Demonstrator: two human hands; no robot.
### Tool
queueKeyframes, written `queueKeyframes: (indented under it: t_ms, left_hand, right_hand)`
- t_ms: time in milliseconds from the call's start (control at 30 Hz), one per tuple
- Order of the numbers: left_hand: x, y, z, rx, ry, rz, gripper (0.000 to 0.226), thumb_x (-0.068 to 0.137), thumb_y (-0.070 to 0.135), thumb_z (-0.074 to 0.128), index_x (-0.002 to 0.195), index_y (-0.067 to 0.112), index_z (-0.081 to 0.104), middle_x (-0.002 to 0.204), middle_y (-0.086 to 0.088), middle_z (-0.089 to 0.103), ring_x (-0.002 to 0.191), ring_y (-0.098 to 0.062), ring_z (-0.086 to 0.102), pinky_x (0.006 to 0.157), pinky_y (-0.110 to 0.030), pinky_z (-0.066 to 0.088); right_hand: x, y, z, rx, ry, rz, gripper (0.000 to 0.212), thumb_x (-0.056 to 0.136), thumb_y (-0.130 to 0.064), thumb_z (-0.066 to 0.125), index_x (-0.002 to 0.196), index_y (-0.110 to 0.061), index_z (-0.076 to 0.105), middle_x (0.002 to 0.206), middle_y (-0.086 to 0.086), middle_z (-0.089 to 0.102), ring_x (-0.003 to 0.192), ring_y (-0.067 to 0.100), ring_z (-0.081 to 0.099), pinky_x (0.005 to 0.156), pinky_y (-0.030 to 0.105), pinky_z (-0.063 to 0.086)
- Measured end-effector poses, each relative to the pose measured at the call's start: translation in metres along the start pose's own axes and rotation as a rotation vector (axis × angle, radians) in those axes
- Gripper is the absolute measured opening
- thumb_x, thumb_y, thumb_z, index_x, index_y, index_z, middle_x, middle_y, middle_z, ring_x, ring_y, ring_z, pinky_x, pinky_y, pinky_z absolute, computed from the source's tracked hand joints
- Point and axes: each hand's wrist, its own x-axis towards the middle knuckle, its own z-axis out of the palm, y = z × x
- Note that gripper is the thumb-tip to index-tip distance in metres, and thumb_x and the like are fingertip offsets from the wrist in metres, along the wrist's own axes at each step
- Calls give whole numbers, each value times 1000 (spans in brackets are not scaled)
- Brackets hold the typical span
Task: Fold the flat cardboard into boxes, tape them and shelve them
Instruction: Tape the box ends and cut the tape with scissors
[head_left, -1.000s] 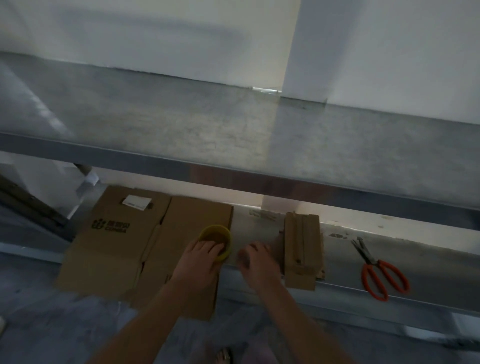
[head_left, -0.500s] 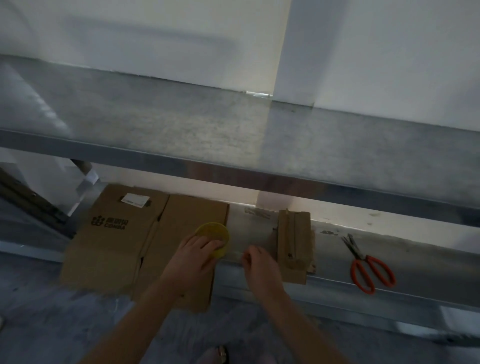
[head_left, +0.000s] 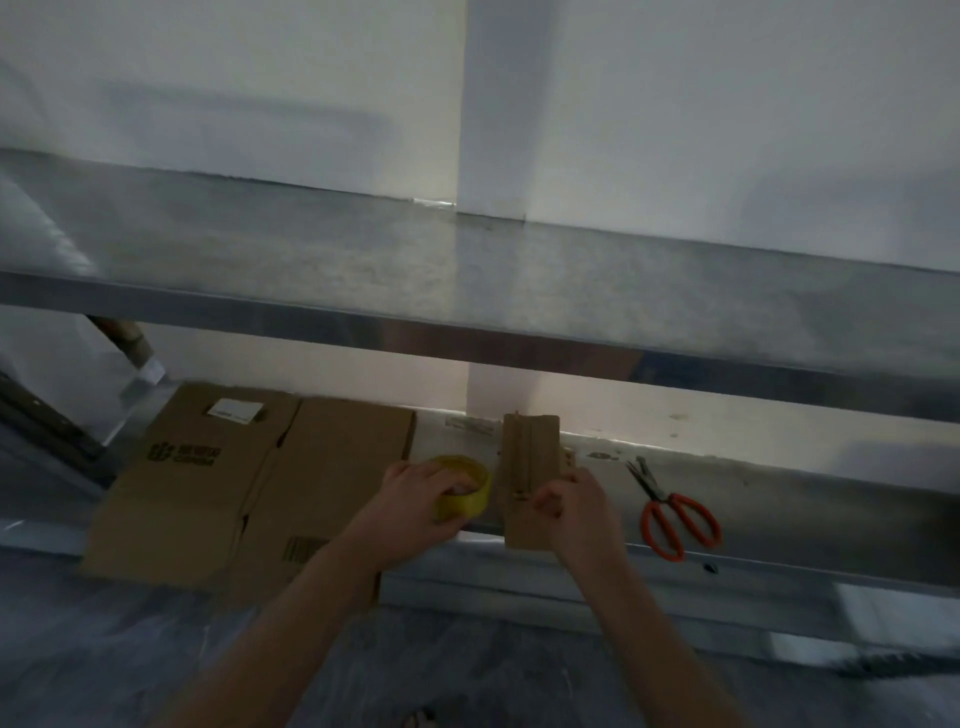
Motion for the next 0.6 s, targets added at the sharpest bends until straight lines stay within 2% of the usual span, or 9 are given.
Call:
queueKeyframes:
  t_ms: [67, 133, 233, 333, 433, 500, 600]
  left_hand:
    - [6, 9, 3, -36, -11, -6, 35, 86, 41, 63, 120, 37, 58, 104, 27, 49, 101, 4, 48, 101, -29, 27]
    - [12, 16, 4, -89, 1, 16, 35, 85, 40, 66, 119, 33, 61, 102, 26, 53, 94, 8, 47, 95, -27, 34]
    - [19, 19, 5, -147, -19, 39, 41, 84, 37, 70, 123, 29, 63, 112, 13, 62, 98, 3, 51, 90, -17, 38]
    - [22, 19, 7, -144, -78, 27, 42, 85, 45, 67, 126, 37, 59, 106, 19, 54, 97, 0, 49, 89, -21, 40]
    - [22, 17, 9, -152, -93, 29, 41, 85, 49, 66, 123, 38, 59, 105, 22, 52, 98, 1, 48, 90, -26, 41]
    - [21, 14, 10, -183, -93, 28, 46, 80, 53, 69, 123, 41, 58, 104, 29, 49, 98, 5, 48, 87, -21, 40]
    - [23, 13, 10, -203, -94, 28, 51, 75, 52, 74, 123, 44, 57, 103, 31, 48, 98, 9, 48, 83, -11, 35]
  right_hand:
    - [1, 9, -4, 19, 6, 18, 12, 80, -31, 78, 81, -32, 66, 82, -21, 51, 74, -1, 54, 62, 7, 35]
    - [-1, 16, -8, 52, 27, 31, 19, 80, -32, 78, 80, -36, 60, 73, -22, 56, 69, -4, 55, 59, 5, 34]
    - [-4, 27, -12, 147, 64, 43, 21, 78, -32, 80, 83, -36, 60, 71, -17, 63, 67, -5, 58, 60, 10, 43]
    - [-1, 36, -16, 116, -24, 24, 10, 81, -32, 78, 84, -26, 71, 79, -15, 60, 71, -4, 56, 67, 12, 45]
    - [1, 40, -18, 87, -77, -42, 6, 86, -26, 74, 89, -21, 71, 88, -12, 57, 79, 0, 53, 71, 9, 41]
    - [-2, 42, -20, 125, -82, -79, 4, 88, -19, 71, 91, -21, 70, 88, -10, 63, 80, 1, 58, 74, 10, 44]
    - [-4, 46, -25, 185, -78, -33, 12, 88, -17, 71, 96, -26, 65, 86, -7, 67, 78, 0, 60, 68, 4, 42]
